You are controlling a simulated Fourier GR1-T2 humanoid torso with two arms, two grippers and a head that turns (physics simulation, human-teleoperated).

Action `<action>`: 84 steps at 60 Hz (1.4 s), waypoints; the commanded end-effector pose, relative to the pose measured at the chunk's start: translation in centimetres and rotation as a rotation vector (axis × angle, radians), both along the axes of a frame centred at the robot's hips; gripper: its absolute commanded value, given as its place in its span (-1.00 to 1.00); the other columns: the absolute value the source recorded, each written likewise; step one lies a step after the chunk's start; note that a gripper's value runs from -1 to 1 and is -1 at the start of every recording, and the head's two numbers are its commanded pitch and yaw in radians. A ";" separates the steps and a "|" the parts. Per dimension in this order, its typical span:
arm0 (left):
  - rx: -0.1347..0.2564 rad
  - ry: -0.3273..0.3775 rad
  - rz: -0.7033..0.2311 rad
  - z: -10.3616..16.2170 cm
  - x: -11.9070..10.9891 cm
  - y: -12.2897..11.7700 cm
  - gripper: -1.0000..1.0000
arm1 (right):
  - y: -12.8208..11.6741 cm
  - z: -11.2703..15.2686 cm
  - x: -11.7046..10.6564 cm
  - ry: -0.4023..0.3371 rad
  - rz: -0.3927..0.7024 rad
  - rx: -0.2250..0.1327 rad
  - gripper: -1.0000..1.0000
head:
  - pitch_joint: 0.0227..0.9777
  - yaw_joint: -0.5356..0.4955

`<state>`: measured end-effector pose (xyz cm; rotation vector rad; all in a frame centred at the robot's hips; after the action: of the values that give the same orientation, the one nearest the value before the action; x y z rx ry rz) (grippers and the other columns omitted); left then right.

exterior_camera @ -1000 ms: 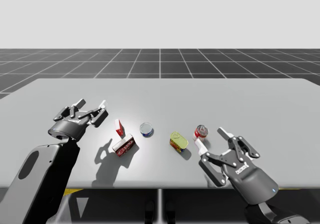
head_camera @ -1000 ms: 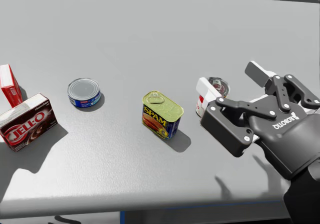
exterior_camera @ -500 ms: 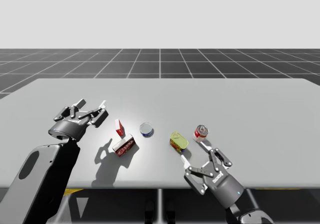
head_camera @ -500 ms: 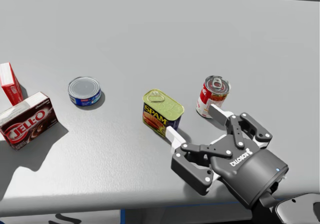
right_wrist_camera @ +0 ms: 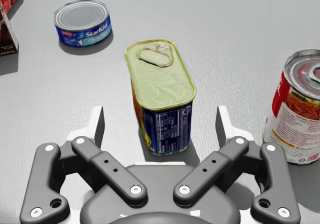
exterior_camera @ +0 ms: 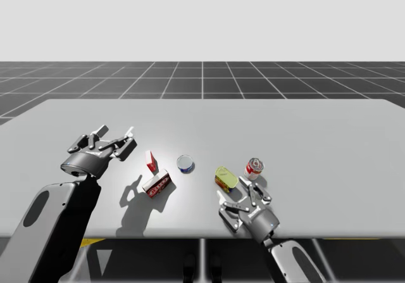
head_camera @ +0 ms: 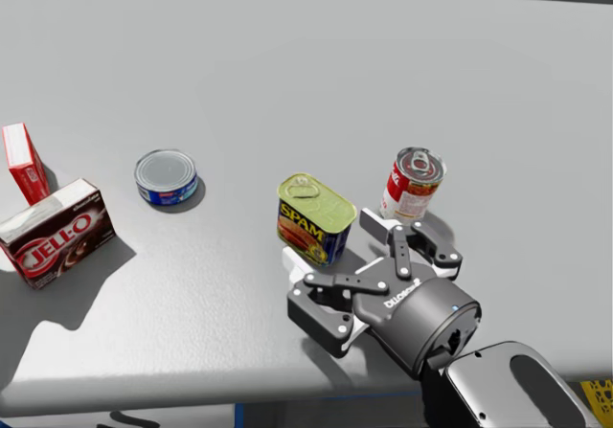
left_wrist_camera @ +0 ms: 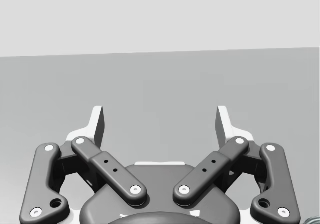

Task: Pick up the potted meat can and lift it.

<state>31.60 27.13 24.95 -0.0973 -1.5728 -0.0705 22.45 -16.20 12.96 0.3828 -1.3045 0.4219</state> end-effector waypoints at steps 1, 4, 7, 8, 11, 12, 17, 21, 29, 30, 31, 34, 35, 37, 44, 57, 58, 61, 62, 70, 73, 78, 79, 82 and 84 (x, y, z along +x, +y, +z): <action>-0.002 0.000 0.002 0.0 0.0 0.1 -1.00 | 1.1 -0.6 1.0 0.018 -0.009 -0.013 -1.00 | 0.75 -0.23; -0.003 0.000 0.003 0.1 0.0 0.2 -1.00 | 1.4 -0.6 1.3 0.027 -0.012 -0.019 -1.00 | 0.75 -0.22; -0.003 -0.001 0.003 0.1 0.0 0.2 -1.00 | 1.7 -0.6 1.6 0.032 -0.012 -0.018 -1.00 | 0.75 -0.22; -0.003 -0.001 0.003 0.1 0.0 0.2 -1.00 | 1.7 -0.6 1.7 0.032 -0.012 -0.019 -1.00 | 0.74 -0.22; -0.003 -0.001 0.001 0.1 0.0 0.2 -1.00 | 1.9 -0.5 2.0 0.042 -0.021 -0.012 -1.00 | 0.74 -0.22; -0.003 -0.001 0.001 0.1 0.0 0.2 -1.00 | 1.9 -0.5 2.0 0.044 -0.023 -0.012 -1.00 | 0.74 -0.22; -0.003 -0.001 0.001 0.1 0.0 0.2 -1.00 | 1.9 -0.6 2.2 0.065 -0.034 -0.006 -1.00 | 0.74 -0.22; -0.002 0.000 0.001 0.1 0.0 0.2 -1.00 | 1.9 -0.7 2.1 0.062 -0.027 -0.021 -1.00 | 0.74 -0.23; 0.001 0.001 0.001 0.0 0.0 0.2 -1.00 | 1.9 -1.0 1.8 0.039 -0.040 -0.039 1.00 | 0.70 -0.24; 0.001 0.001 0.001 0.0 0.0 0.2 -1.00 | 1.9 -1.0 1.8 0.039 -0.040 -0.039 1.00 | 0.69 -0.24; 0.001 0.001 0.000 0.0 0.0 0.2 -1.00 | 1.9 -1.0 1.8 0.040 -0.041 -0.038 1.00 | 0.67 -0.25; 0.002 0.001 0.000 0.0 0.0 0.2 -1.00 | 1.9 -1.1 1.7 0.045 -0.045 -0.036 1.00 | 0.59 -0.25; 0.001 0.001 0.000 0.0 0.0 0.2 -1.00 | 1.8 -1.0 1.7 0.048 -0.046 -0.033 1.00 | 0.55 -0.25; 0.001 0.002 0.001 0.0 0.0 0.2 -1.00 | 1.8 -1.0 1.7 0.050 -0.047 -0.032 1.00 | 0.52 -0.25; 0.002 0.003 0.001 0.0 0.0 0.1 -1.00 | 1.8 -1.1 1.7 0.051 -0.046 -0.032 1.00 | 0.31 -0.24; 0.002 0.004 -0.001 -0.1 0.0 0.1 -1.00 | 1.8 -1.1 1.7 0.048 -0.044 -0.029 0.96 | 0.03 -0.24; 0.003 0.004 -0.002 -0.1 0.0 0.1 -1.00 | 1.8 -1.1 1.7 0.047 -0.045 -0.029 0.98 | 0.00 -0.24; 0.003 0.004 -0.002 -0.1 0.0 0.1 -1.00 | 1.8 -1.2 1.6 0.045 -0.045 -0.030 0.99 | -0.01 -0.24; 0.004 0.004 -0.002 -0.1 0.0 0.1 -1.00 | 1.8 -1.2 1.6 0.045 -0.044 -0.030 0.98 | -0.02 -0.24; 0.003 0.004 -0.002 -0.1 0.0 0.1 -1.00 | 1.9 -1.0 1.5 0.013 -0.042 -0.029 0.96 | -0.05 -0.24; 0.003 0.004 -0.002 -0.1 0.0 0.1 -1.00 | 1.8 -0.6 1.4 -0.015 -0.047 -0.027 0.97 | -0.05 -0.25; 0.003 0.004 -0.002 -0.1 0.0 0.1 -1.00 | 1.8 0.6 1.3 -0.039 -0.057 0.000 0.98 | -0.05 -0.24; 0.003 0.005 -0.001 -0.1 0.0 0.1 -1.00 | 1.8 0.8 1.2 -0.045 -0.057 0.002 0.98 | -0.05 -0.24; 0.002 0.004 -0.001 -0.1 0.0 0.1 -1.00 | 1.9 1.7 1.0 -0.071 -0.057 0.007 0.99 | -0.06 -0.25; 0.002 0.004 -0.001 -0.1 0.0 0.1 -1.00 | 2.0 2.3 0.8 -0.085 -0.054 0.014 1.00 | -0.06 -0.25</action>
<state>31.58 27.19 24.82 -0.0973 -1.5684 -0.0735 22.50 -14.19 12.51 0.3929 -1.2883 0.4599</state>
